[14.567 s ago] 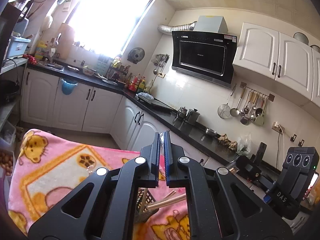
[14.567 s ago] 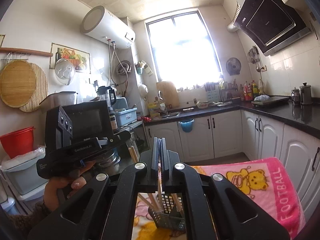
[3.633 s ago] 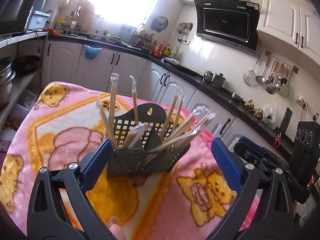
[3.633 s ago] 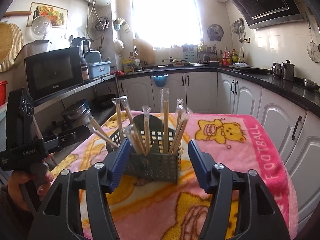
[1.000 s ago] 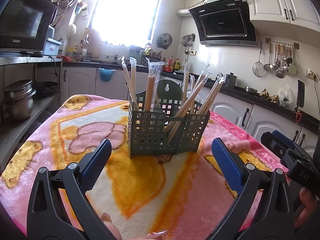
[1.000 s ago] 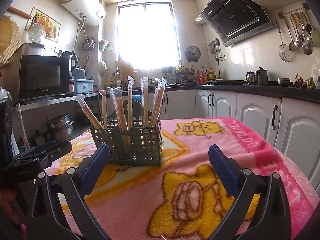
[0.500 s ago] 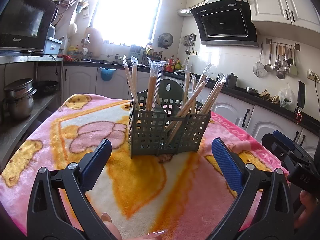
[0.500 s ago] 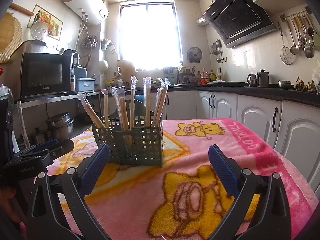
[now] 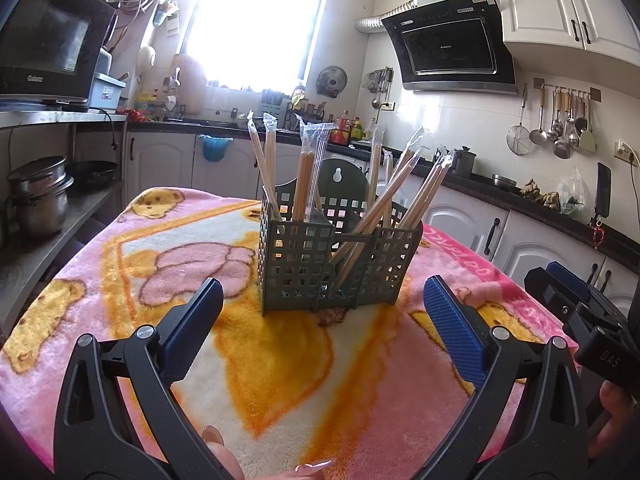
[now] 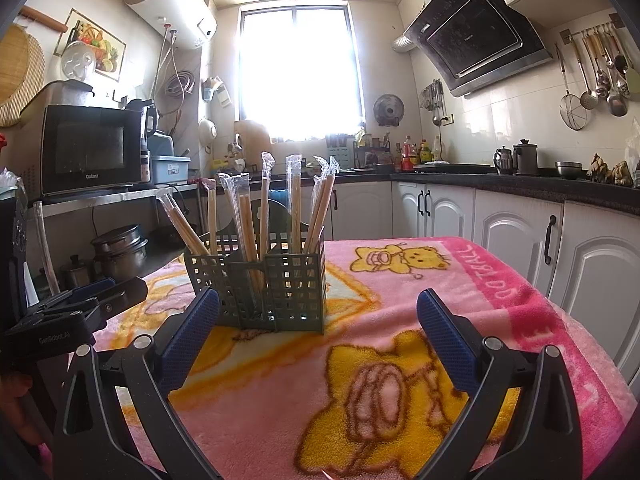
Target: Organize utensils
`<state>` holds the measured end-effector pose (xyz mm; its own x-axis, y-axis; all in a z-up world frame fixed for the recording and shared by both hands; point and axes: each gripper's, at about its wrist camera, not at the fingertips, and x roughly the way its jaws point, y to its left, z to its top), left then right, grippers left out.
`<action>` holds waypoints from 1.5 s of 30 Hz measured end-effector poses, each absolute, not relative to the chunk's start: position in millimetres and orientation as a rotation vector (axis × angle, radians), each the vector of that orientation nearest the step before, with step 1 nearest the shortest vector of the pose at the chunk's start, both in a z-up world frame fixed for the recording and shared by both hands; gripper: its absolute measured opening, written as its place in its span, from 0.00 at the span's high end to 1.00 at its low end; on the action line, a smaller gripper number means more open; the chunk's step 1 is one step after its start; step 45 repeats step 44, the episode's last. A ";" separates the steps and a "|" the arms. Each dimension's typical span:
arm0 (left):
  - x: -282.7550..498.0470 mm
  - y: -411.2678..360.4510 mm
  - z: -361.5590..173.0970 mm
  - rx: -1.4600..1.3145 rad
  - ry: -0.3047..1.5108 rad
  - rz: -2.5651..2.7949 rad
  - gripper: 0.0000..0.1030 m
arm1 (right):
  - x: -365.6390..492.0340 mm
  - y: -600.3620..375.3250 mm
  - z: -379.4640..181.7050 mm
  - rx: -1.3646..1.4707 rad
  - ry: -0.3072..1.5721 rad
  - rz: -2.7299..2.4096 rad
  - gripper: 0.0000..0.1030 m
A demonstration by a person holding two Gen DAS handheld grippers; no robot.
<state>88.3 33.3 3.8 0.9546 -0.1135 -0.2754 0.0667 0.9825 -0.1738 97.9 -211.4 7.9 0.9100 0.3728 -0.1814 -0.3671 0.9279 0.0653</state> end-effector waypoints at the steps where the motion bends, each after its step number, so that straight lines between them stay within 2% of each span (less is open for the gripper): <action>1: 88.5 33.3 3.7 -0.164 0.289 -0.091 0.10 | 97.8 -211.3 7.8 0.030 0.194 0.381 0.06; 28: 89.1 34.5 1.5 -0.164 0.303 -0.091 0.10 | 97.8 -214.7 10.2 0.035 0.200 0.359 0.06; 36: 95.0 54.6 4.3 -0.283 0.374 -0.082 0.10 | 114.2 -235.7 11.7 0.055 0.273 0.253 0.06; 40: 120.1 95.0 9.0 -0.310 0.495 0.024 0.10 | 148.6 -261.6 9.9 0.050 0.416 0.145 0.06; 44: 169.8 141.5 -9.2 -0.230 0.711 0.248 0.10 | 220.6 -298.9 -16.1 0.012 0.692 -0.042 0.06; 45: 169.8 141.5 -9.2 -0.230 0.711 0.248 0.10 | 220.6 -298.9 -16.1 0.012 0.692 -0.042 0.06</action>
